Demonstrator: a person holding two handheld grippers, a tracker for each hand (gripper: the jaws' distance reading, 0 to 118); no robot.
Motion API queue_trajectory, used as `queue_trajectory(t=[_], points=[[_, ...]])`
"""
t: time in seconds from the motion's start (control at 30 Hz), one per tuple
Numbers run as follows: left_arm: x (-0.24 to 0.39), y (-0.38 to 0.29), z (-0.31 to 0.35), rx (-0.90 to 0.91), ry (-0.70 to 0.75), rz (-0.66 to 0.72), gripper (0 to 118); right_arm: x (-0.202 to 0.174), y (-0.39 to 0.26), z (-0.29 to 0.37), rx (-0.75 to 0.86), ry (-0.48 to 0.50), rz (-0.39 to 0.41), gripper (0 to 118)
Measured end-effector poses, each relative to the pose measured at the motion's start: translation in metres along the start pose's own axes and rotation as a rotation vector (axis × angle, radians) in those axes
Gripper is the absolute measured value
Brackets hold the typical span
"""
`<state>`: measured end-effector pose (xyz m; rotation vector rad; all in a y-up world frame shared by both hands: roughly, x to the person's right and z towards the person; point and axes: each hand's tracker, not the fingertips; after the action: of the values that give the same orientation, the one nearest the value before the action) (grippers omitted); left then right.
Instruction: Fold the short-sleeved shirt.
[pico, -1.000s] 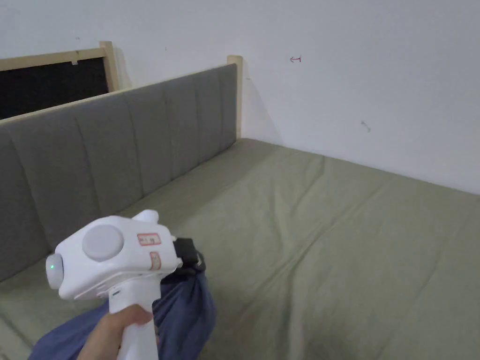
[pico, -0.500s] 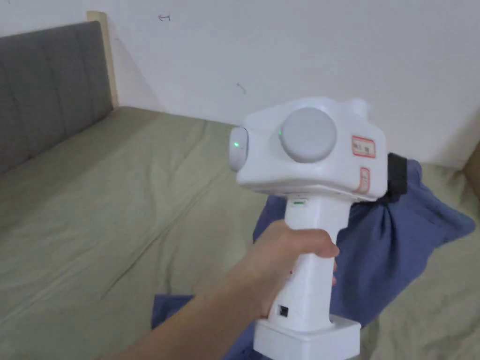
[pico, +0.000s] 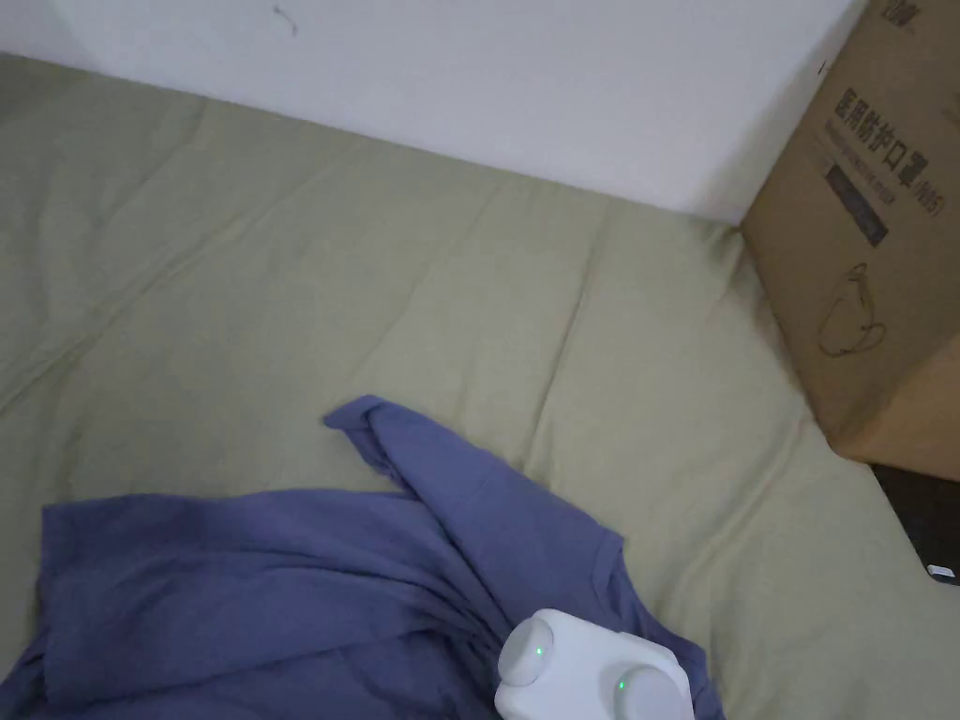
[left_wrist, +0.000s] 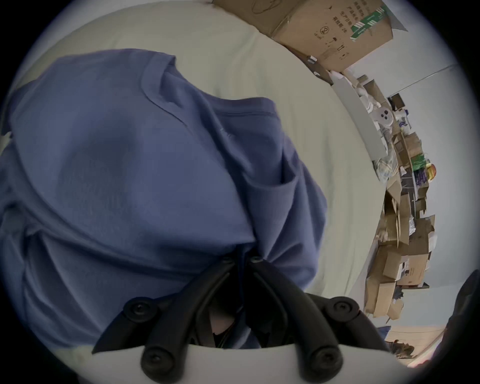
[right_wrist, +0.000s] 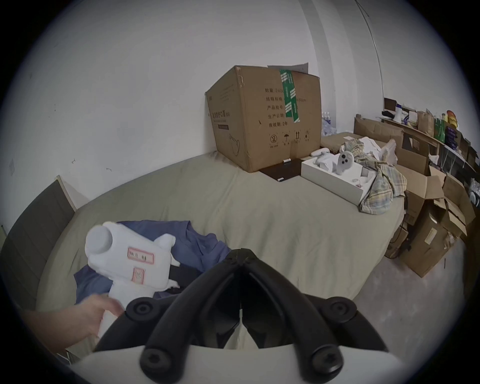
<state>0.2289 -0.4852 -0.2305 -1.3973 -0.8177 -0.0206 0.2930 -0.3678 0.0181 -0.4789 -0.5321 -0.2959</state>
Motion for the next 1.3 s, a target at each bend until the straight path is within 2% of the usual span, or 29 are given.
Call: queue_trajectory(t=[0.03, 0.07, 0.13, 0.17, 0.23, 0.37, 0.43, 0.47, 0.5, 0.53, 0.57, 0.6, 0.63, 0.67, 0.77, 0.93, 0.97, 1.0, 1.03, 1.07, 1.1, 1.23, 1.27, 1.3], points=[[-0.002, 0.006, 0.003, -0.034, -0.057, 0.011, 27, -0.001, 0.000, 0.000, -0.005, 0.006, -0.010, 0], [-0.006, 0.010, 0.007, -0.060, -0.136, 0.028, 49, -0.002, 0.000, 0.000, -0.010, 0.015, -0.021, 0], [-0.012, 0.020, 0.023, -0.173, -0.289, 0.170, 92, -0.007, -0.001, 0.007, -0.005, 0.052, -0.030, 0], [-0.017, 0.020, 0.036, -0.203, -0.379, 0.278, 105, -0.011, 0.000, 0.012, 0.003, 0.070, -0.026, 0], [-0.025, 0.018, 0.082, -0.112, -0.459, 0.321, 104, -0.018, 0.003, 0.021, 0.022, 0.108, -0.007, 0], [-0.057, -0.005, 0.209, 0.130, -0.452, 0.233, 105, -0.031, 0.007, 0.040, 0.058, 0.203, -0.010, 0], [-0.082, -0.020, 0.259, 0.205, -0.407, 0.222, 111, -0.038, 0.005, 0.045, 0.063, 0.228, -0.007, 0], [-0.100, -0.029, 0.282, 0.214, -0.291, 0.234, 108, -0.043, 0.002, 0.047, 0.064, 0.241, -0.005, 0], [-0.118, -0.036, 0.300, 0.236, -0.187, 0.256, 99, -0.047, 0.000, 0.049, 0.060, 0.258, -0.004, 0], [-0.134, -0.042, 0.314, 0.268, -0.075, 0.296, 75, -0.051, -0.002, 0.049, 0.054, 0.270, -0.005, 0], [-0.153, -0.046, 0.329, 0.292, 0.067, 0.333, 6, -0.055, -0.005, 0.050, 0.047, 0.284, -0.007, 0], [-0.174, -0.048, 0.337, 0.307, 0.196, 0.378, 6, -0.059, -0.008, 0.051, 0.037, 0.295, -0.006, 0], [-0.190, -0.054, 0.338, 0.298, 0.288, 0.417, 0, -0.062, -0.011, 0.049, 0.023, 0.303, -0.001, 0], [-0.217, -0.056, 0.340, 0.306, 0.343, 0.475, 0, -0.067, -0.014, 0.047, 0.005, 0.308, 0.006, 0], [-0.275, -0.066, 0.326, 0.192, 0.389, 0.583, 0, -0.078, -0.022, 0.039, -0.056, 0.317, 0.033, 0], [-0.342, -0.080, 0.289, 0.179, 0.292, 0.763, 0, -0.093, -0.033, 0.013, -0.145, 0.299, 0.078, 0], [-0.352, -0.081, 0.283, 0.190, 0.251, 0.806, 17, -0.096, -0.035, 0.007, -0.160, 0.296, 0.078, 0], [-0.358, -0.080, 0.273, 0.193, 0.194, 0.889, 59, -0.098, -0.036, 0.003, -0.173, 0.298, 0.074, 0], [-0.365, -0.077, 0.262, 0.166, 0.162, 0.911, 107, -0.101, -0.038, -0.002, -0.186, 0.297, 0.075, 0], [-0.362, -0.082, 0.255, 0.152, 0.175, 0.939, 112, -0.103, -0.039, -0.006, -0.197, 0.295, 0.081, 0], [-0.362, -0.075, 0.246, 0.199, 0.138, 0.944, 106, -0.105, -0.041, -0.009, -0.205, 0.295, 0.088, 0], [-0.381, -0.052, 0.226, 0.137, 0.269, 0.839, 109, -0.112, -0.047, -0.018, -0.235, 0.295, 0.119, 0], [-0.381, -0.050, 0.220, 0.103, 0.289, 0.830, 105, -0.114, -0.048, -0.020, -0.243, 0.297, 0.121, 0], [-0.376, -0.052, 0.224, 0.097, 0.288, 0.838, 83, -0.115, -0.048, -0.022, -0.249, 0.300, 0.122, 0]])
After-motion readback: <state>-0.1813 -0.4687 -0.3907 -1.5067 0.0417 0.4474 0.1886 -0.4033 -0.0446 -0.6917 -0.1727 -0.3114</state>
